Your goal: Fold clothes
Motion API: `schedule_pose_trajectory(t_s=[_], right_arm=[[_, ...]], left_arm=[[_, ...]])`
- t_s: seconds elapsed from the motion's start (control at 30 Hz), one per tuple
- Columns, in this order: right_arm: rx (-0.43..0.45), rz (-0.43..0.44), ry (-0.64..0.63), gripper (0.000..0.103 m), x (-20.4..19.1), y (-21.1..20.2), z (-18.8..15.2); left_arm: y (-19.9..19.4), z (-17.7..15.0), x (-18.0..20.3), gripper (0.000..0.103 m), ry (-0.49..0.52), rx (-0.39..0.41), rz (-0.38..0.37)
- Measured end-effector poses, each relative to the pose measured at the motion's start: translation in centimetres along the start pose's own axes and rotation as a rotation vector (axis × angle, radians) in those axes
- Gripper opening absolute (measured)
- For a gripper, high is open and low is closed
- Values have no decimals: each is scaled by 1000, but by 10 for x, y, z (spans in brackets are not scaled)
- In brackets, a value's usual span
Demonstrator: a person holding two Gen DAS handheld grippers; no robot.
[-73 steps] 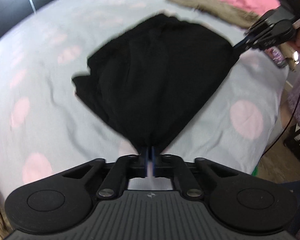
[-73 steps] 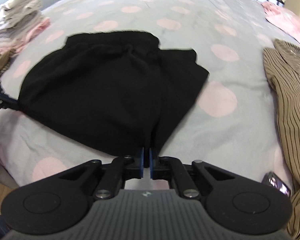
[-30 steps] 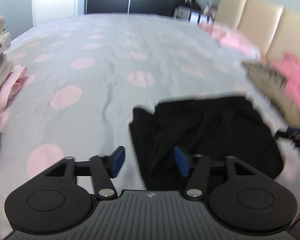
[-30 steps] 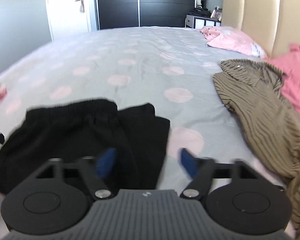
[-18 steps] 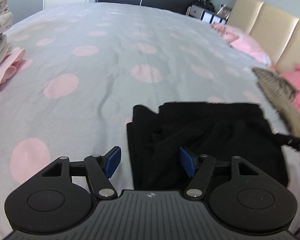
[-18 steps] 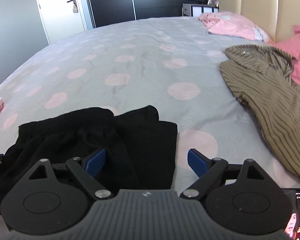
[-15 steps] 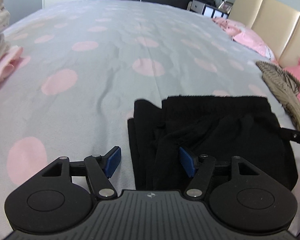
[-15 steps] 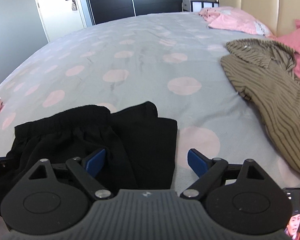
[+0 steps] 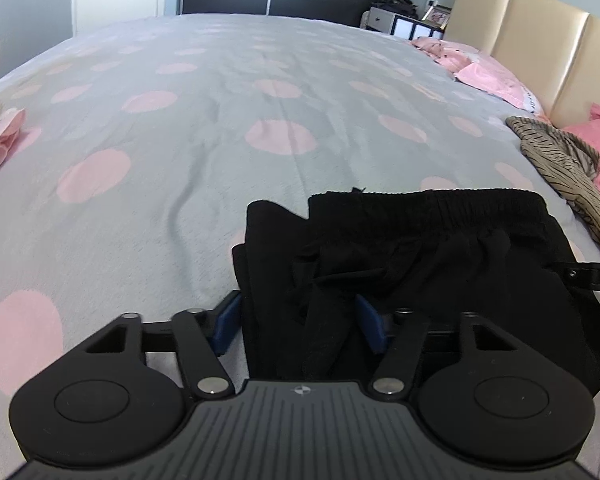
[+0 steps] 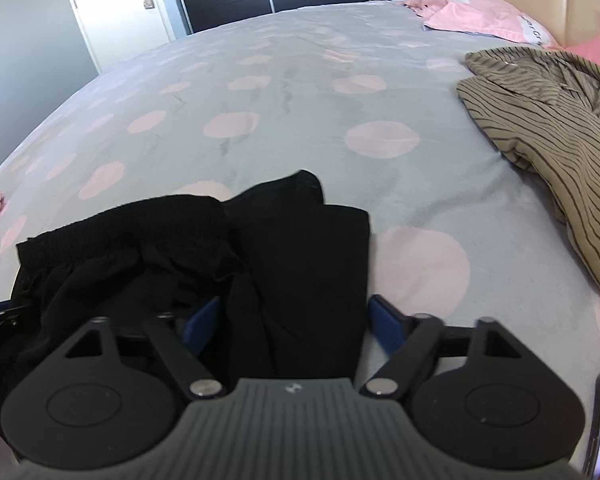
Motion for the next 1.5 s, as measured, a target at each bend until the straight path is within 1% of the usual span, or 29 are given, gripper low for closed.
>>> schedule_pose_trajectory(t_s=[0.03, 0.07, 0.1, 0.13, 0.2, 0.27, 0.3, 0.43, 0.53, 0.73, 0.97, 1.03, 1.27, 1.5], right_arm=[[2, 7, -14, 68, -3, 0, 0], [3, 11, -30, 58, -7, -1, -1], [1, 18, -45, 46, -10, -1, -1], [-1, 30, -59, 39, -14, -2, 0], [-12, 50, -85, 18, -22, -3, 0], [-9, 43, -112, 12, -26, -5, 0], [-7, 39, -122, 9, -27, -6, 1], [10, 39, -105, 6, -27, -12, 4], [48, 42, -109, 5, -31, -21, 10], [100, 85, -113, 4, -52, -46, 21], [154, 140, -112, 4, -79, -74, 34], [156, 162, -115, 4, -91, -81, 36], [163, 234, -184, 4, -148, -98, 38], [130, 310, -259, 4, -226, -106, 29]], left_arm=[[0, 0, 2, 39, 5, 2, -14], [0, 1, 5, 31, 12, 3, -26], [0, 1, 8, 28, 20, 4, -34], [1, 2, 9, 24, 24, 4, -40], [1, 4, 10, 18, 19, 5, -45], [0, 6, 11, 10, 20, 6, -44], [-1, 7, 11, 10, 17, 6, -45], [-7, 13, 11, 7, -5, 16, -51], [-16, 19, 11, 6, -4, 42, -48], [-42, 31, 8, 5, -17, 99, -28], [-82, 44, -16, 5, -57, 172, -3], [-95, 46, -27, 5, -50, 177, 6], [-138, 54, -65, 5, -26, 193, 36], [-181, 47, -126, 5, -66, 176, 85]])
Point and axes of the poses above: each gripper's, at about its wrist camera, not at the fingertips, and y roughly the way its jaws point, x to its right, z to its top, the point moved 5 cm from there along y, roughly the way its jaws point, and after that the axes turned 4 degrees about x, right-handed, at the moved point
